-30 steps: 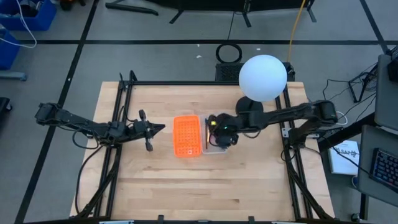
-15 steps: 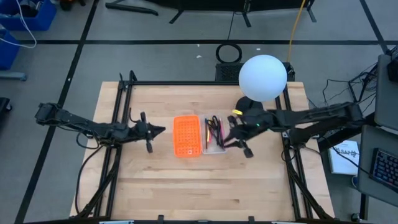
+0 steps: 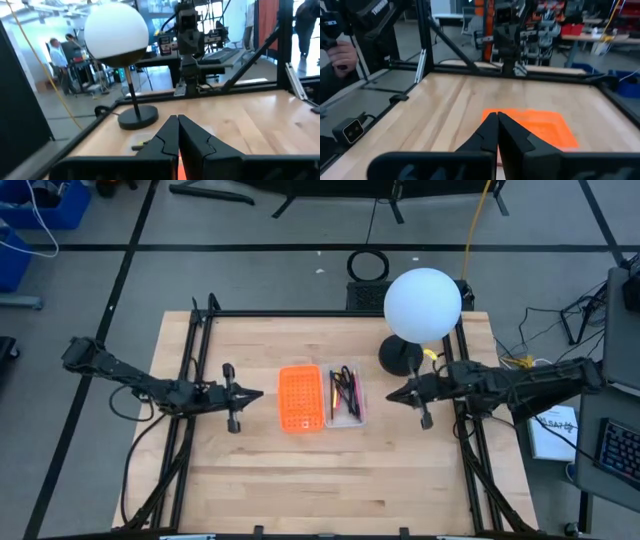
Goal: Pick & place school supplies into a supply box
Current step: Return to Home Position
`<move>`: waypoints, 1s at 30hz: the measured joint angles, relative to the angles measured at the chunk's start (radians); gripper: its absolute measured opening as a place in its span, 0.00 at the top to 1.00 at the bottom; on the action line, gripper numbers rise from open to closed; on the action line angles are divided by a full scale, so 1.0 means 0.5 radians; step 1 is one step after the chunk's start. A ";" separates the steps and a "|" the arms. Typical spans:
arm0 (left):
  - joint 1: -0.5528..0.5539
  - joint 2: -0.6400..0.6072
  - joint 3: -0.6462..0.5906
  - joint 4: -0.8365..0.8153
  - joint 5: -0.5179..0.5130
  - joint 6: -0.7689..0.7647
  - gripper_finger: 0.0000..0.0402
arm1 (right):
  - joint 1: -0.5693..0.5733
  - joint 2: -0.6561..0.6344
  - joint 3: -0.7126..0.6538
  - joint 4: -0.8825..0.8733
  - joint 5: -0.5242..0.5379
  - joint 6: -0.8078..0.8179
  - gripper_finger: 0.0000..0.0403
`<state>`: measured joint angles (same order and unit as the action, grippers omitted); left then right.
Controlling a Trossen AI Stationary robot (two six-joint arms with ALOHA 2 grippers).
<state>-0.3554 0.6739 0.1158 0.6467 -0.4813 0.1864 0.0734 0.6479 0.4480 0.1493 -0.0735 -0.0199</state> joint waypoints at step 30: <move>-0.250 -0.002 -0.037 0.106 -0.260 0.371 1.00 | -0.223 -1.089 -0.516 -0.166 0.038 0.028 1.00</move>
<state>-0.4806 0.6727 0.0972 0.6995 -0.6114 0.3720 -0.0380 0.1035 0.1901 0.0665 -0.0544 -0.0061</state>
